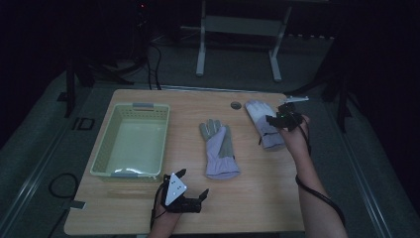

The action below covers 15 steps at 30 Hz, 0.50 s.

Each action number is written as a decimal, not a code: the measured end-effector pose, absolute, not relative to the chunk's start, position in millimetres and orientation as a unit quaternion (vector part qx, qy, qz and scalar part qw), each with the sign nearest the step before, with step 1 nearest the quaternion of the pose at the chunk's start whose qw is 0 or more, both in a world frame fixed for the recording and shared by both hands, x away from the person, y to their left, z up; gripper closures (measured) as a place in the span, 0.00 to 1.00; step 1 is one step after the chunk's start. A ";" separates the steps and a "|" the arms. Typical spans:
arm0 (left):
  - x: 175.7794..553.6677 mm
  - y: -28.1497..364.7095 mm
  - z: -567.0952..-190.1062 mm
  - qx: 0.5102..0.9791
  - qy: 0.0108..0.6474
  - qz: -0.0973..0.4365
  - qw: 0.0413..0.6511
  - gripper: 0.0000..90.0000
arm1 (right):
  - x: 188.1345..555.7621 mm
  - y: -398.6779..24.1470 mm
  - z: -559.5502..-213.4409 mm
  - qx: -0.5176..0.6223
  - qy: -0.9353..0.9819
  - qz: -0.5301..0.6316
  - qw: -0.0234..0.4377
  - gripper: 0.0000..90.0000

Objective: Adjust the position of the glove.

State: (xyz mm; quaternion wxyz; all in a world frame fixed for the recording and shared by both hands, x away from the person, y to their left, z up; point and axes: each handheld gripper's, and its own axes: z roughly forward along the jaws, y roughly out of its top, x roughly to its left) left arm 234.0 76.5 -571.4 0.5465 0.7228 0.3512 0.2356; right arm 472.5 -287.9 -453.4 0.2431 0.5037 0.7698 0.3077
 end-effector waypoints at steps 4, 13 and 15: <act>233.9 76.3 -571.4 0.723 0.352 0.237 0.546 0.00 | 488.3 -295.7 -465.3 0.522 0.766 0.297 0.230 0.56; 233.5 75.4 -571.4 0.722 0.353 0.241 0.544 0.00 | 512.8 -304.9 -478.8 0.539 0.763 0.290 0.205 0.57; 233.4 75.2 -571.3 0.723 0.353 0.242 0.543 0.00 | 513.9 -304.8 -482.8 0.539 0.764 0.293 0.199 0.56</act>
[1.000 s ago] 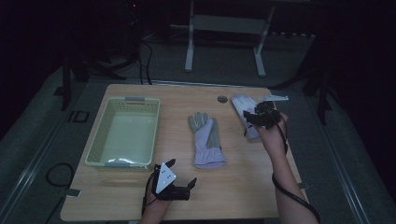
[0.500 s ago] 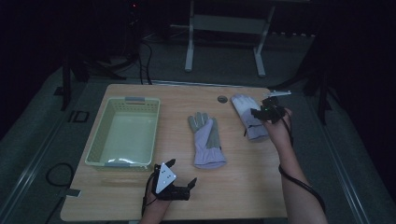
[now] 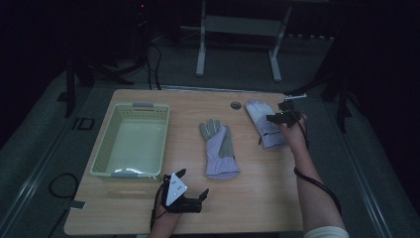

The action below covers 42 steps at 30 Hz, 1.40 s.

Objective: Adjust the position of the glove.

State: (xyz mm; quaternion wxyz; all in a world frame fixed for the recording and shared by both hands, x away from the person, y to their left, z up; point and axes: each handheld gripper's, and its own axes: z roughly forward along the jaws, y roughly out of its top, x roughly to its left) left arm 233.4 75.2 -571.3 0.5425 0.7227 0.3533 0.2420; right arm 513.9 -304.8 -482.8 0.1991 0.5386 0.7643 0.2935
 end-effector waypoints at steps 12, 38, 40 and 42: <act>233.8 75.5 -571.4 0.722 0.355 0.240 0.543 0.00 | 525.1 -304.1 -513.0 0.539 0.779 0.269 0.174 0.58; 233.7 75.7 -571.4 0.722 0.355 0.240 0.543 0.00 | 523.9 -301.3 -528.1 0.542 0.786 0.250 0.164 0.84; 233.5 75.7 -571.4 0.722 0.354 0.241 0.543 0.00 | 523.2 -302.6 -526.8 0.552 0.778 0.254 0.160 0.88; 233.4 75.5 -571.3 0.722 0.353 0.242 0.543 0.00 | 522.6 -302.5 -525.5 0.554 0.777 0.253 0.161 0.91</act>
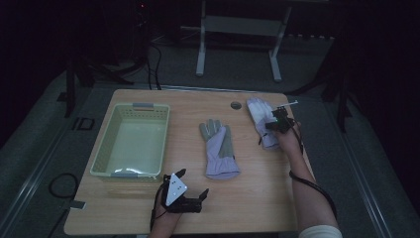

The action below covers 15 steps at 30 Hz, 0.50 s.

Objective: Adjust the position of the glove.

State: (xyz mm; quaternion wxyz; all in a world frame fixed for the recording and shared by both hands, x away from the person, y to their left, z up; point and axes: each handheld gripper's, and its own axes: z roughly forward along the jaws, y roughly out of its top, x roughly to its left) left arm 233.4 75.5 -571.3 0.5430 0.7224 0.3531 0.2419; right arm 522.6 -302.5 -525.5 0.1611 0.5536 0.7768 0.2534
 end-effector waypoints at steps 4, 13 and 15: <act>233.6 75.8 -571.3 0.722 0.354 0.241 0.543 0.00 | 519.2 -303.3 -514.8 0.562 0.768 0.255 0.172 0.98; 233.8 75.6 -571.4 0.721 0.356 0.241 0.543 0.00 | 497.2 -308.5 -471.2 0.559 0.752 0.271 0.219 0.98; 233.6 75.7 -571.4 0.721 0.356 0.241 0.543 0.00 | 490.3 -309.0 -461.3 0.560 0.746 0.281 0.224 0.98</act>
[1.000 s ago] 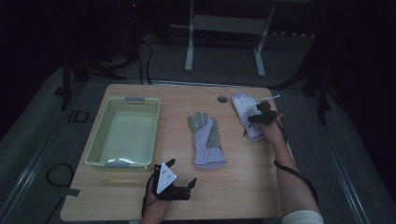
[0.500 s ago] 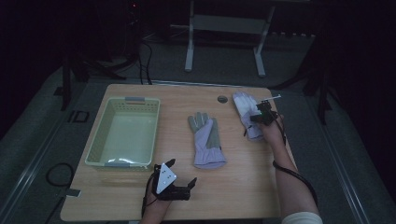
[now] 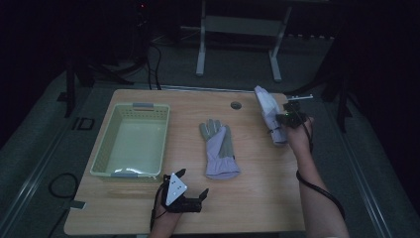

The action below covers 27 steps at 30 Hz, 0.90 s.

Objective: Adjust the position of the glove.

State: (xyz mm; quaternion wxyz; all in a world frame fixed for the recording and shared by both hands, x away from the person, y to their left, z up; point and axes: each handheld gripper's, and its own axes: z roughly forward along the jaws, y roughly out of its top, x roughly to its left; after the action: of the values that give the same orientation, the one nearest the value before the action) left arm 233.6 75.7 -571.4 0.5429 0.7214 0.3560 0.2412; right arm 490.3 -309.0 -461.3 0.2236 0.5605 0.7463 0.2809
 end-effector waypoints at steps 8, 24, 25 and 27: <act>232.6 75.4 -571.3 0.724 0.351 0.244 0.541 0.00 | 450.3 -310.5 -436.6 0.581 0.712 0.288 0.270 0.98; 236.5 79.8 -571.6 0.718 0.358 0.217 0.556 0.00 | 354.7 -308.7 -414.8 0.580 0.688 0.305 0.311 0.98; 235.9 79.4 -571.6 0.719 0.356 0.220 0.555 0.00 | 352.4 -307.0 -417.9 0.583 0.688 0.304 0.307 0.98; 235.3 78.5 -571.5 0.721 0.353 0.223 0.554 0.00 | 349.5 -303.3 -425.4 0.587 0.687 0.304 0.302 0.98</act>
State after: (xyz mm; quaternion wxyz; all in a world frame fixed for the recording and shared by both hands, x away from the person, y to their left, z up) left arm 235.3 78.5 -571.5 0.5537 0.7207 0.3525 0.2232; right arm 349.5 -303.3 -425.4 0.3018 0.5875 0.6867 0.3037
